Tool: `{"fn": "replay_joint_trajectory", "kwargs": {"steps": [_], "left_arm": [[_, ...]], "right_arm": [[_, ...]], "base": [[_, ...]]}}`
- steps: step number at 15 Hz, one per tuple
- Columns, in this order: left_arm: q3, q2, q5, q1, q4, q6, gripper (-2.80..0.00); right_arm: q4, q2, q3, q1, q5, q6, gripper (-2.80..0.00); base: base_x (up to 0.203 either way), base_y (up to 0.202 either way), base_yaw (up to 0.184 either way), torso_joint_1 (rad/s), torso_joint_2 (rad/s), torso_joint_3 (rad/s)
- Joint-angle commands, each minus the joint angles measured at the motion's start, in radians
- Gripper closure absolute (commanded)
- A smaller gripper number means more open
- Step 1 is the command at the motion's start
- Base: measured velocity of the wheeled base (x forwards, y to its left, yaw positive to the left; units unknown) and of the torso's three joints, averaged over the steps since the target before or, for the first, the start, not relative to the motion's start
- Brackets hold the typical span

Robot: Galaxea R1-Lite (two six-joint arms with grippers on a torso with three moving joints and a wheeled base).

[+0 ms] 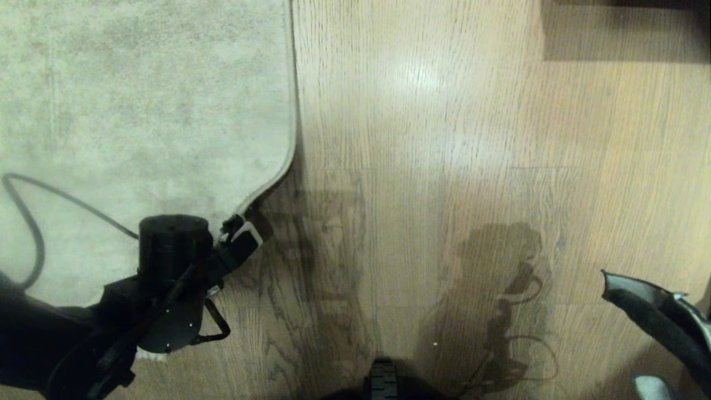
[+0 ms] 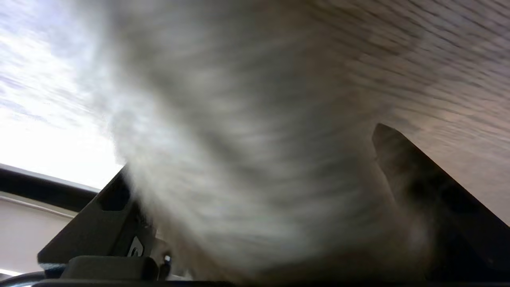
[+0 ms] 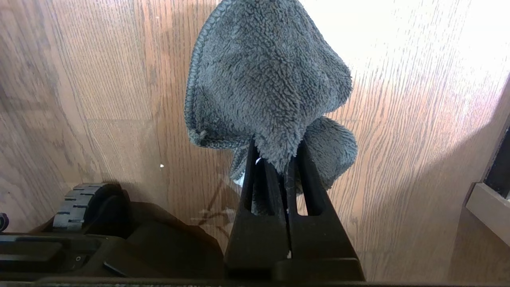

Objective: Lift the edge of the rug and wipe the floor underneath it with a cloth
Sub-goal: Lift up the carpet

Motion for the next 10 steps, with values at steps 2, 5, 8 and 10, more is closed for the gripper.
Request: {"fn": "replay_joint_trajectory", "kwargs": {"steps": [2, 5, 8, 10], "left_arm": [[0.004, -0.031, 0.001, -0.013, -0.001, 0.010, -2.80], [0.033, -0.029, -0.003, -0.016, -0.004, -0.002, -2.80], [0.133, -0.028, -0.005, -0.022, -0.009, -0.095, -2.80], [0.177, -0.012, -0.006, -0.030, -0.009, -0.163, -2.80]], "right_arm": [[0.000, 0.002, 0.000, 0.000, 0.000, 0.000, 0.00], [0.000, 0.001, 0.000, 0.000, 0.000, 0.000, 0.00], [0.000, 0.002, 0.000, 0.000, 0.000, 0.000, 0.00], [0.000, 0.002, 0.000, 0.000, 0.000, 0.000, 0.00]], "base": [[0.000, 0.000, 0.000, 0.000, 0.00, 0.000], [0.000, 0.000, 0.000, 0.000, 0.00, 0.000], [0.000, 0.000, 0.000, 0.000, 0.00, 0.000], [0.000, 0.000, 0.000, 0.000, 0.00, 0.000]]}}
